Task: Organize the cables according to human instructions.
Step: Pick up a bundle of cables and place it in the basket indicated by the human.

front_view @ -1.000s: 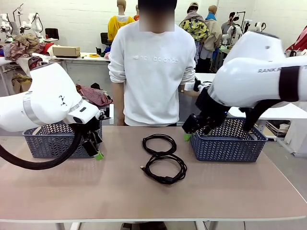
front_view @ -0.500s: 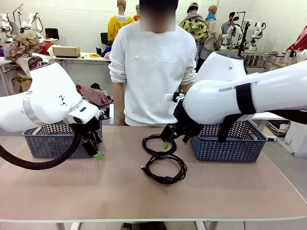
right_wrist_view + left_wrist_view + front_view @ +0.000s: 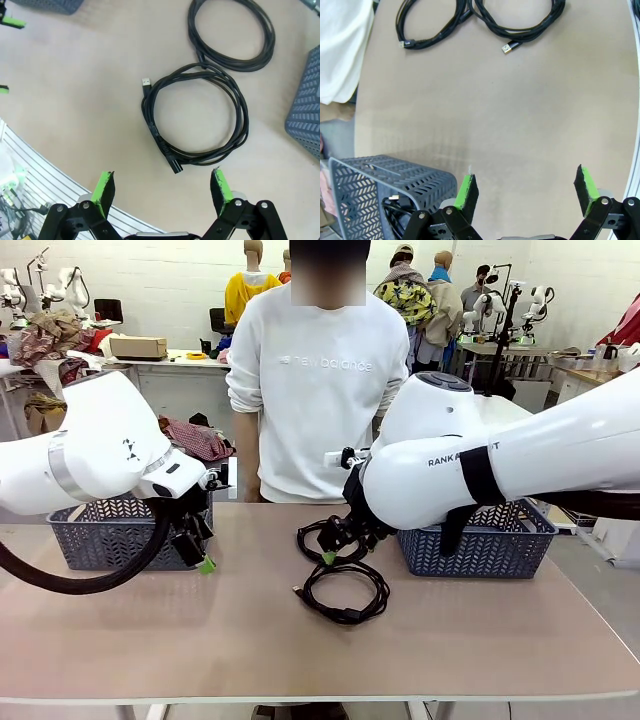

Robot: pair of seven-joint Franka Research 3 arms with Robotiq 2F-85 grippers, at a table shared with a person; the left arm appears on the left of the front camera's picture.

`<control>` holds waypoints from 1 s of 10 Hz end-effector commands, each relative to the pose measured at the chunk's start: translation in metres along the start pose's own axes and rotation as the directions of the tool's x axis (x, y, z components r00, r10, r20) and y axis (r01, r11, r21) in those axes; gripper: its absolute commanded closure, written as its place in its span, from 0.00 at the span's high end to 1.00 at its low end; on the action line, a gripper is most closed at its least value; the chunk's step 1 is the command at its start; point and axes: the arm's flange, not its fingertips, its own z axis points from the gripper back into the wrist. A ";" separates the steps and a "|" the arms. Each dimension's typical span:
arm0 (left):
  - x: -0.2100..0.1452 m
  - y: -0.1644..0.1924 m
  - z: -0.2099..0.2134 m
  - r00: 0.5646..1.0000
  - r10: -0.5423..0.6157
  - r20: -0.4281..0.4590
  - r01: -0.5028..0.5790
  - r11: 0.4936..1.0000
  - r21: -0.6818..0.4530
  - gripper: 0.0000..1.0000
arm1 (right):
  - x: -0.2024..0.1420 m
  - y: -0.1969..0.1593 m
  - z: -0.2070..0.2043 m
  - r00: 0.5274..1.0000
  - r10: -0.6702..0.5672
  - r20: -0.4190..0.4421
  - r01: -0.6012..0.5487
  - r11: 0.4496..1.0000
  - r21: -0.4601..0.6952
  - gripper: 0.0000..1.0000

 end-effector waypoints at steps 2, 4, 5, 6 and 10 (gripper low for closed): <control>-0.001 0.001 0.002 1.000 0.003 0.001 -0.003 1.000 0.002 1.00 | 0.000 0.000 0.005 1.000 -0.008 0.003 0.008 1.000 0.008 1.00; -0.001 0.001 0.002 1.000 0.003 0.001 -0.003 1.000 0.002 1.00 | 0.000 0.000 0.005 1.000 -0.008 0.003 0.008 1.000 0.008 1.00; -0.001 0.001 0.002 1.000 0.003 0.001 -0.003 1.000 0.002 1.00 | 0.000 -0.001 0.001 1.000 -0.003 0.002 0.003 1.000 0.001 1.00; -0.001 0.001 0.002 1.000 0.003 0.001 -0.003 1.000 0.002 1.00 | 0.003 -0.005 0.000 1.000 -0.019 -0.019 0.019 1.000 0.014 1.00; -0.001 0.001 0.002 1.000 0.003 0.001 -0.003 1.000 0.002 1.00 | 0.015 0.008 -0.044 0.992 0.077 -0.103 -0.073 0.996 0.042 1.00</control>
